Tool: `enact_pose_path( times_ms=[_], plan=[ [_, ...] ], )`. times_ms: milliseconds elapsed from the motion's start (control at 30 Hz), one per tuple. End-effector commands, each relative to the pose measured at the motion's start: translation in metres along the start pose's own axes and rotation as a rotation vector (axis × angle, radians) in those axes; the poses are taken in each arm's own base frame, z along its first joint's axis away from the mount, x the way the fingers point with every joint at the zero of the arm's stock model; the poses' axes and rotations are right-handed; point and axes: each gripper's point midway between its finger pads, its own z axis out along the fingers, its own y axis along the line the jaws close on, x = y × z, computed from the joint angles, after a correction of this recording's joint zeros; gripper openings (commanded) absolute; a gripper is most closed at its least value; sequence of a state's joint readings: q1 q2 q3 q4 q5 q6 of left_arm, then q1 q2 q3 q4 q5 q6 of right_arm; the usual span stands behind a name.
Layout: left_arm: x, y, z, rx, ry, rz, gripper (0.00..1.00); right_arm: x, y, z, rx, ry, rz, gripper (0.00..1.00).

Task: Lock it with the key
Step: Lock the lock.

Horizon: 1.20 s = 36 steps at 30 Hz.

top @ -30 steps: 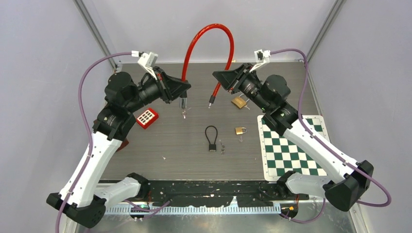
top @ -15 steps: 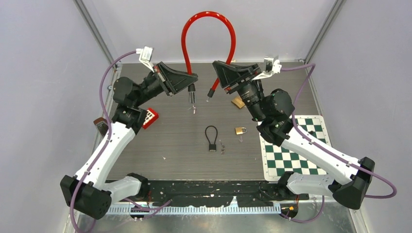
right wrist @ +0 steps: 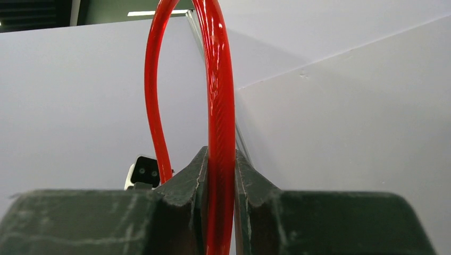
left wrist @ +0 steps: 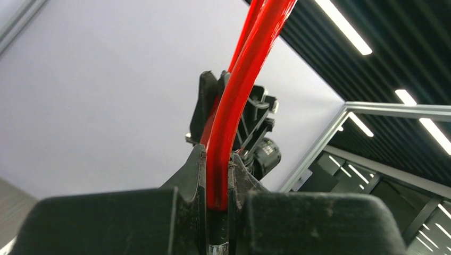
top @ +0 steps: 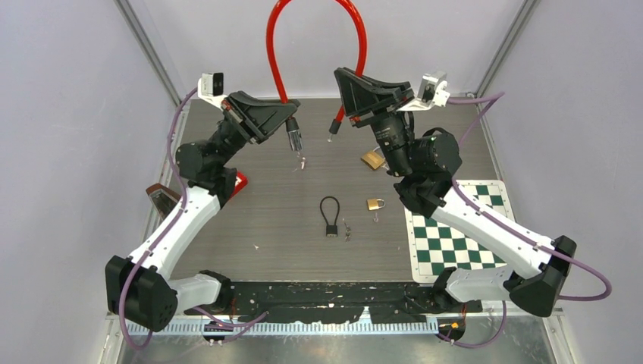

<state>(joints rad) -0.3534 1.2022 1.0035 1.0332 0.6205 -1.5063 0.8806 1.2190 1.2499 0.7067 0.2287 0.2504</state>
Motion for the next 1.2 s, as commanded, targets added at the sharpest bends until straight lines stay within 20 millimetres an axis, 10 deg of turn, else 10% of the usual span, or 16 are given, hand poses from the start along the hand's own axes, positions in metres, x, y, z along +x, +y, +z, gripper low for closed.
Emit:
enact_pose_path(
  times_ms=[0, 733, 1167],
  plan=[
    [-0.028, -0.022, 0.002, 0.075, -0.157, -0.026, 0.0, -0.042, 0.04, 0.016, -0.149, -0.144, 0.01, 0.05],
    [0.038, 0.029, -0.017, -0.144, 0.179, 0.044, 0.0, 0.01, 0.091, 0.036, -0.435, 0.188, -0.082, 0.05],
    [0.057, 0.051, -0.049, -0.257, 0.234, 0.184, 0.11, -0.011, 0.038, 0.05, -0.125, 0.195, -0.031, 0.05]
  ],
)
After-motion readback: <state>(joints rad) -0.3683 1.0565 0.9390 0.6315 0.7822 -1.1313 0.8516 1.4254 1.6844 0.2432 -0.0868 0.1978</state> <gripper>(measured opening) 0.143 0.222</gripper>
